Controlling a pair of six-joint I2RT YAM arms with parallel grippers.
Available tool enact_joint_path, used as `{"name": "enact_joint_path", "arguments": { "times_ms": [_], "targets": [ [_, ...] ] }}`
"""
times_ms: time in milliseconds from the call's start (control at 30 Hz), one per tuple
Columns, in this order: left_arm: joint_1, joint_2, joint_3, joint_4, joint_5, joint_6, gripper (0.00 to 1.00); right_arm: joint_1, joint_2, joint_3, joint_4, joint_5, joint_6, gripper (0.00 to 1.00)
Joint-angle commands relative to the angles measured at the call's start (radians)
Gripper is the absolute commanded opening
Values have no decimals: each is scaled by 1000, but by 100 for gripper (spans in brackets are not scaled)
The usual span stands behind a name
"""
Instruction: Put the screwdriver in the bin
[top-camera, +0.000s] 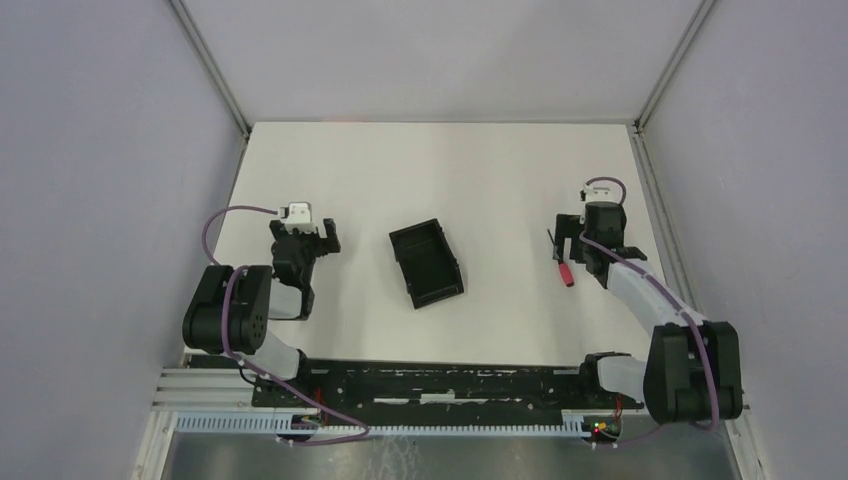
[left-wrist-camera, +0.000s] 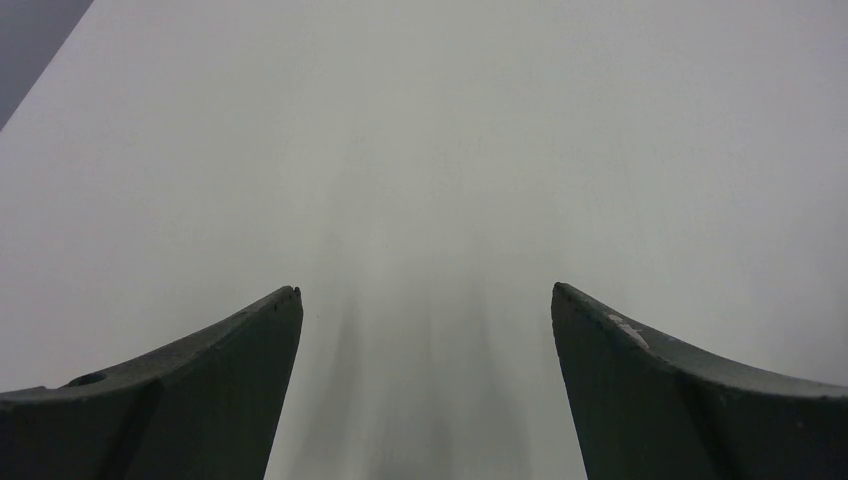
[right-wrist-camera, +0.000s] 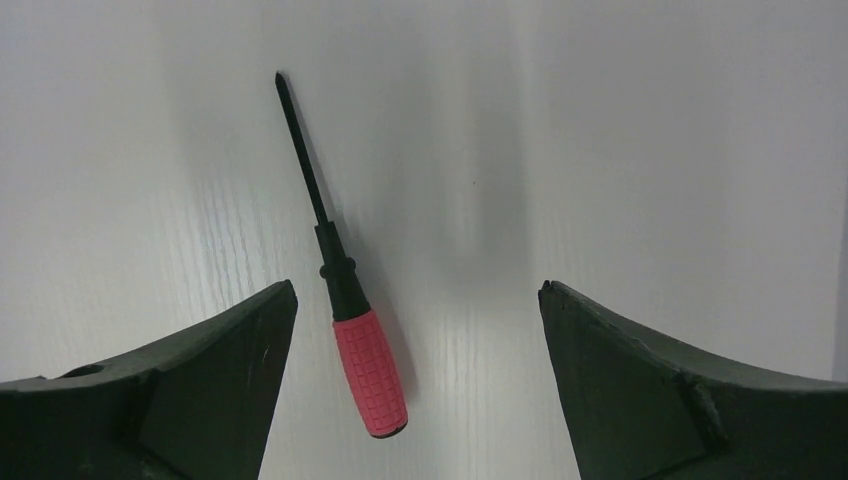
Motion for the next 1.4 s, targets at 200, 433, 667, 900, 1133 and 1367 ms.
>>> {"name": "enact_joint_path", "arguments": {
  "times_ms": [200, 433, 667, 900, 1133, 1367],
  "targets": [
    [3, -17, 8, 23, 10, -32, 100, 0, 217, 107, -170, -69, -78, 95],
    [2, -17, 8, 23, 10, -32, 100, 4, 365, 126, -130, -118, -92, 56],
    [2, -17, 8, 23, 10, -32, 100, 8, 300, 219, -294, -82, -114, 0],
    [3, -17, 8, 23, 10, -32, 100, 16, 104, 469, -571, -114, -100, 0],
    [2, -17, 8, 23, 10, -32, 100, 311, 75, 542, -519, -50, 29, 0],
    [3, -17, 8, 22, 10, -32, 100, 763, 333, 753, -402, 46, 45, 0]
  ]
}}
